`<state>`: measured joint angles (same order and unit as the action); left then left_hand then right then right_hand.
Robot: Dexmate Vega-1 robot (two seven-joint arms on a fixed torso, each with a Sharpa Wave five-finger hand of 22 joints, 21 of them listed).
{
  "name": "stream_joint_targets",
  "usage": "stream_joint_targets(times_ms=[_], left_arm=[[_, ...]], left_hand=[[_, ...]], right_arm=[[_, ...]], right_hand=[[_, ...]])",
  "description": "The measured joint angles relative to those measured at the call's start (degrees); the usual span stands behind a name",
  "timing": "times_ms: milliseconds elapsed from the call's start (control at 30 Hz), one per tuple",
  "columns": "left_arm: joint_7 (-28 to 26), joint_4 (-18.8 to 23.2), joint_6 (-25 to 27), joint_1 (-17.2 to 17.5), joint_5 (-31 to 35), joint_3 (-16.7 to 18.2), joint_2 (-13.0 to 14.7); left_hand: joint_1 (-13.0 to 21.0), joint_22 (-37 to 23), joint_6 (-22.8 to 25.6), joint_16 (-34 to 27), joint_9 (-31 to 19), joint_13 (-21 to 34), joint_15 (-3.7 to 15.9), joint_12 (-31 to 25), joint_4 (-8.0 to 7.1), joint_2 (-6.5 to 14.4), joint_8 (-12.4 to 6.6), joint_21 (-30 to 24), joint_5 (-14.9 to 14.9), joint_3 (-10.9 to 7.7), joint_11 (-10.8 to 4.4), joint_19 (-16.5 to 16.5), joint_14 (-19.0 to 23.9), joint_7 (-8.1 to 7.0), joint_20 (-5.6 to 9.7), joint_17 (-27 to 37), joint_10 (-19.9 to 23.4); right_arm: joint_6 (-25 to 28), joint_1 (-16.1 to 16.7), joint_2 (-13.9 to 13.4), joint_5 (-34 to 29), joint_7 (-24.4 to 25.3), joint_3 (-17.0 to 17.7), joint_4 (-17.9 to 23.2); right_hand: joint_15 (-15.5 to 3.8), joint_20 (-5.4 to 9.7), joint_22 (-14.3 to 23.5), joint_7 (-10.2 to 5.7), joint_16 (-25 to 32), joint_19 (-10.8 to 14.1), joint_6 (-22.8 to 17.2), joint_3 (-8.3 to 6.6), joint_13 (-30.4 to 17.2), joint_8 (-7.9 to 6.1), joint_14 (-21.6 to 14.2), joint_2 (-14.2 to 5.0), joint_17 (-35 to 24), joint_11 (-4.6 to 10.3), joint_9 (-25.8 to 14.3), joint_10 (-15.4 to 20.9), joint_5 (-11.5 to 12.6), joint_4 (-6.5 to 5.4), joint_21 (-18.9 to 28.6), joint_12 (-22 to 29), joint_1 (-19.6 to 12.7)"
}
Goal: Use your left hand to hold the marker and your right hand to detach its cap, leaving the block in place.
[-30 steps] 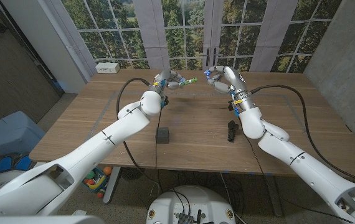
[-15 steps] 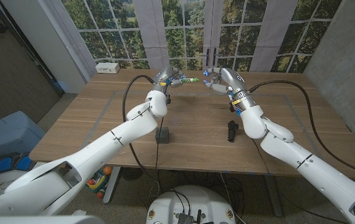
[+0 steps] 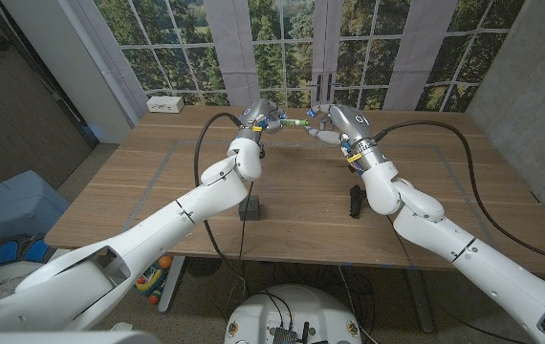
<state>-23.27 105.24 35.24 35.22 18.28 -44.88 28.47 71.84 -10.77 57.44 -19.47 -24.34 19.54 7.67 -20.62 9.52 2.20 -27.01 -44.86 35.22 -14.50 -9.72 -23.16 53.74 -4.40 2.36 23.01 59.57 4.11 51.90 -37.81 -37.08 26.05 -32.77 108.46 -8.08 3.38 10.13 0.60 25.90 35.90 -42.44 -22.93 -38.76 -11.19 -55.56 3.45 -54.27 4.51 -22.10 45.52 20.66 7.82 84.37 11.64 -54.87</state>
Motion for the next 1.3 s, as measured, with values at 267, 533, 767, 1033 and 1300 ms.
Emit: stream_joint_targets(times_ms=[267,533,767,1033,1300], left_arm=[[1.92,0.88,0.49,-0.02,-0.06,0.11,0.03],[3.29,2.02,0.77,0.29,-1.05,0.83,0.37],[3.82,2.89,1.08,0.72,-1.68,1.36,0.72],[4.06,3.84,1.09,1.25,-2.31,1.77,1.1],[4.07,4.52,1.23,1.58,-2.63,2.06,1.38]], left_hand=[[0.0,-0.05,0.2,0.22,0.49,0.0,0.09,0.05,-0.24,0.0,0.03,-0.07,0.0,0.26,0.0,0.0,0.35,-0.2,0.0,0.0,0.0],[-0.01,-0.04,0.2,0.22,0.53,0.0,0.09,0.22,-0.23,0.0,0.24,-0.29,0.0,0.26,0.0,0.0,0.34,-0.2,0.0,-0.01,0.0],[-0.02,-0.03,0.2,0.23,0.2,0.0,0.29,0.53,-0.16,-0.01,0.47,-0.46,0.0,0.33,0.0,0.0,0.54,-0.2,0.0,0.24,0.0],[-0.02,0.11,0.2,0.62,0.22,0.0,0.11,0.68,-0.14,-0.02,0.66,-0.5,0.0,0.35,0.0,0.0,0.73,-0.19,0.0,0.25,0.0],[-0.17,0.11,0.2,0.62,-0.01,0.0,0.11,0.43,-0.06,-0.17,0.68,-0.72,0.43,0.42,-0.01,0.0,0.73,-0.19,0.0,0.25,0.01]], right_arm=[[1.88,-1.22,0.84,-3.51,1.75,-2.13,-0.13],[2.19,-2.79,1.36,-5.28,2.47,-3.85,-1.41],[1.88,-3.71,1.55,-5.59,2.56,-4.66,-2.32],[1.31,-4.46,1.68,-5.22,2.24,-5.33,-3.32],[-0.93,-4.81,1.55,-4.31,3.63,-5.47,-4.9]], right_hand=[[0.0,0.0,0.0,-1.04,0.81,0.0,-0.23,-0.4,0.28,0.0,0.0,-1.6,-0.74,0.37,0.72,0.36,-2.58,0.75,-0.29,0.0,-1.6],[-0.39,0.0,0.1,-2.47,1.33,0.0,-3.16,-0.87,0.74,-1.34,-0.86,-2.45,-0.94,1.15,1.64,1.37,-5.52,1.21,-0.28,0.26,-3.39],[-1.07,0.0,0.15,-2.14,1.66,0.85,-4.46,-1.43,1.31,-1.57,-2.56,-3.12,-0.46,0.77,2.4,3.35,-7.16,1.76,-0.29,0.72,-5.41],[-1.33,0.01,0.02,-2.72,-0.19,1.27,-4.77,-1.1,2.76,-1.3,-2.56,-2.2,2.62,0.63,3.69,3.08,-9.65,1.43,-0.28,0.22,-5.83],[-2.95,0.0,0.67,-1.64,2.37,2.08,-13.05,-5.03,1.45,-4.12,-7.51,-4.81,1.43,0.72,4.79,11.02,-9.11,2.92,0.91,3.59,-16.23]])
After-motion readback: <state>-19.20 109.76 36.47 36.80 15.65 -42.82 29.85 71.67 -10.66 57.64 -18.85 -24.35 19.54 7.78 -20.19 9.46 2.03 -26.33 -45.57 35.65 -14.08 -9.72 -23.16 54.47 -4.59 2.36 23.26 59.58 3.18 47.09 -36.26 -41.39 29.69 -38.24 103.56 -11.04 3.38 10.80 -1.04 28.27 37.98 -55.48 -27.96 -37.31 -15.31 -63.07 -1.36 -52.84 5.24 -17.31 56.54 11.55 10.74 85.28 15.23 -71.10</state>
